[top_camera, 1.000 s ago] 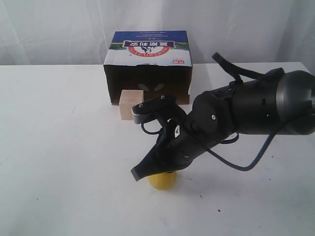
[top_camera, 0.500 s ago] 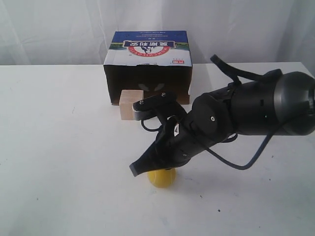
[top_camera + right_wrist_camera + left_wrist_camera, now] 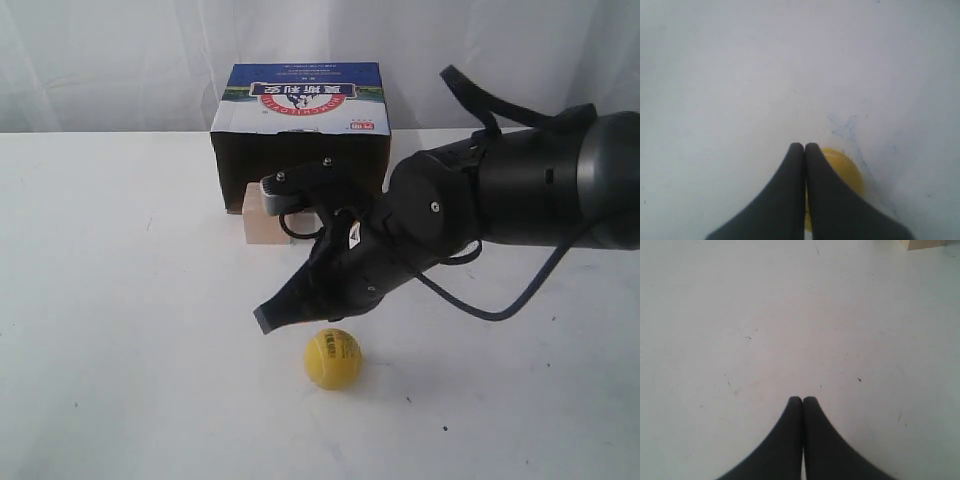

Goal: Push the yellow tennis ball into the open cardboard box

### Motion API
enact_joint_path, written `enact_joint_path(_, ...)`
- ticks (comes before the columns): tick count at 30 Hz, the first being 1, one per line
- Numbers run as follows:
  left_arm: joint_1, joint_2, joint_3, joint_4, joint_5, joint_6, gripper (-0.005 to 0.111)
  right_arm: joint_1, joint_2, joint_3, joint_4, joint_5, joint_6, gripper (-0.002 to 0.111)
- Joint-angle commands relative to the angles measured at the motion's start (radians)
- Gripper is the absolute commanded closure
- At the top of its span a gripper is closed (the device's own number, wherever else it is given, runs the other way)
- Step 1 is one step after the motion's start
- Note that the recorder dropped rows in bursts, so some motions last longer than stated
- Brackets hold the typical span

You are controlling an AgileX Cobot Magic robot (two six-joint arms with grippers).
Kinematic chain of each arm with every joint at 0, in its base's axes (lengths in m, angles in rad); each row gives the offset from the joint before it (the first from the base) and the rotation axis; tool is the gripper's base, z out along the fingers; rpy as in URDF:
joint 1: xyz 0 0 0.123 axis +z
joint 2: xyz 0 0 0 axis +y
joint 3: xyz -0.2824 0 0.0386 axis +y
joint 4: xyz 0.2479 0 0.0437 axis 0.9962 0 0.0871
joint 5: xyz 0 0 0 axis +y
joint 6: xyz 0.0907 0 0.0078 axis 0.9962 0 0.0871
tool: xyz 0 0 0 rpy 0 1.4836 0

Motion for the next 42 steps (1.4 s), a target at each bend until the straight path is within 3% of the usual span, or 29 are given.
enact_joint_path(1,0.003,-0.004,0.004,-0.009,0.021,-0.006,0.107,-0.006,-0.004,-0.002,0.030,0.187,0.002,0.108)
enact_joint_path(4,0.003,-0.004,0.004,-0.009,0.021,-0.006,0.107,-0.006,-0.004,0.000,0.037,0.260,-0.015,0.108)
enact_joint_path(9,0.003,-0.004,0.004,-0.009,0.021,-0.006,0.107,-0.006,0.021,0.020,0.037,0.153,-0.021,0.108)
enact_joint_path(20,0.003,-0.004,0.004,-0.009,0.021,-0.006,0.107,-0.009,0.105,0.018,0.019,0.120,-0.019,0.108)
enact_joint_path(24,0.003,-0.004,0.004,-0.009,0.021,-0.006,0.107,-0.028,0.105,0.016,-0.122,0.062,0.072,0.108)
enact_joint_path(29,0.003,-0.004,0.004,-0.009,0.021,-0.006,0.107,-0.120,0.097,-0.069,-0.232,0.044,0.092,0.108)
enact_joint_path(34,0.003,-0.004,0.004,-0.009,0.021,-0.006,0.107,-0.128,0.051,-0.112,-0.309,0.067,0.094,0.108)
enact_joint_path(38,0.003,-0.004,0.004,-0.009,0.021,-0.006,0.107,-0.128,0.041,-0.107,-0.314,0.184,0.138,0.108)
enact_joint_path(42,0.003,-0.004,0.004,-0.009,0.021,-0.006,0.107,-0.133,0.053,-0.090,-0.364,0.153,0.172,0.108)
